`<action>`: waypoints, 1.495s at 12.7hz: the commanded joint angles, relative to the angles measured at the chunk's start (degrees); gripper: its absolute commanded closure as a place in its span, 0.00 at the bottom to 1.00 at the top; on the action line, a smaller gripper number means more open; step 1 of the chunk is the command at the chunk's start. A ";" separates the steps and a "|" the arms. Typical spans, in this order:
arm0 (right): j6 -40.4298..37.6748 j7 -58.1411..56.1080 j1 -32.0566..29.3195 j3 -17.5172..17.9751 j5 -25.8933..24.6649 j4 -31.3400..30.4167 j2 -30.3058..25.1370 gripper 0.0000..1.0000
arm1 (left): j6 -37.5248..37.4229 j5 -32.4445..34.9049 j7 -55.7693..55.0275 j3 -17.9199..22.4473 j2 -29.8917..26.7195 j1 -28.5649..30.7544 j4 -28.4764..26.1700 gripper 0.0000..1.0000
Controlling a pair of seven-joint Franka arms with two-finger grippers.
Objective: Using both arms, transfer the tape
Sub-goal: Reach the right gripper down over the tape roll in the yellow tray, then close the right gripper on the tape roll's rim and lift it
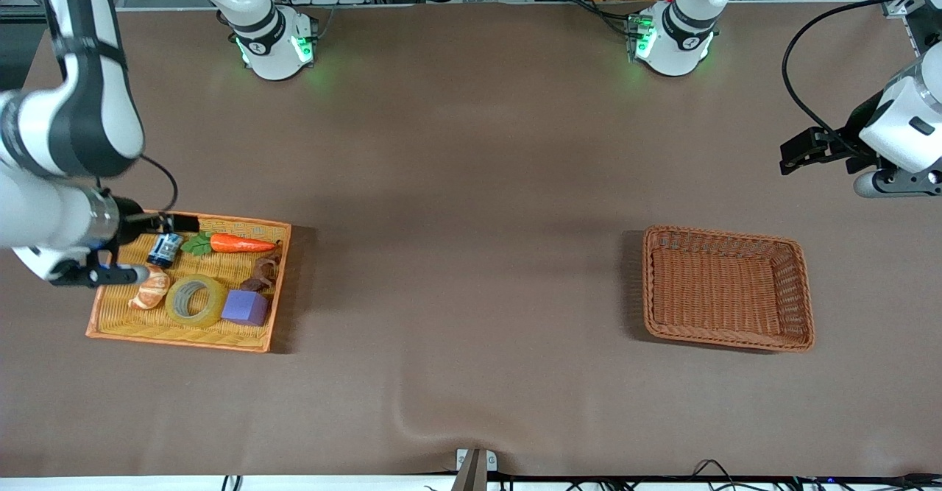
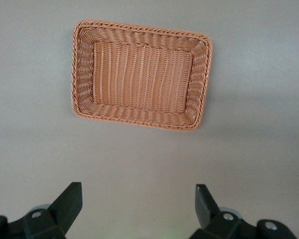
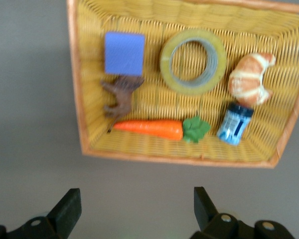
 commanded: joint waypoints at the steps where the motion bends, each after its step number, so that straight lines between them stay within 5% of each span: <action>1: 3.89 -2.22 -3.75 0.16 -2.97 5.06 7.09 0.00 | -0.26 0.60 -1.07 -0.55 -0.03 0.06 0.80 0.00; 6: 29.99 -7.93 -9.83 0.16 -2.63 4.98 17.99 0.00 | -0.26 0.69 -1.15 -1.07 -0.30 -0.12 1.07 0.00; 15: 25.12 -6.45 -10.01 0.25 -1.13 -0.21 20.02 0.00 | -0.35 0.69 -1.15 -1.16 -1.00 0.32 1.42 0.00; 16: 24.15 -6.98 -10.11 0.25 -1.22 -0.56 19.94 0.70 | -0.26 0.51 -1.15 -1.16 -0.82 -0.11 1.42 0.00; 17: 24.05 -7.68 -10.19 0.25 -1.22 -0.47 19.94 1.00 | -0.26 1.03 -1.24 -1.25 -0.82 -0.38 1.42 0.00; 19: 24.14 -8.04 -10.19 0.33 -1.22 -0.30 19.85 1.00 | -0.35 0.78 -1.07 -1.25 -0.91 -0.12 1.42 0.00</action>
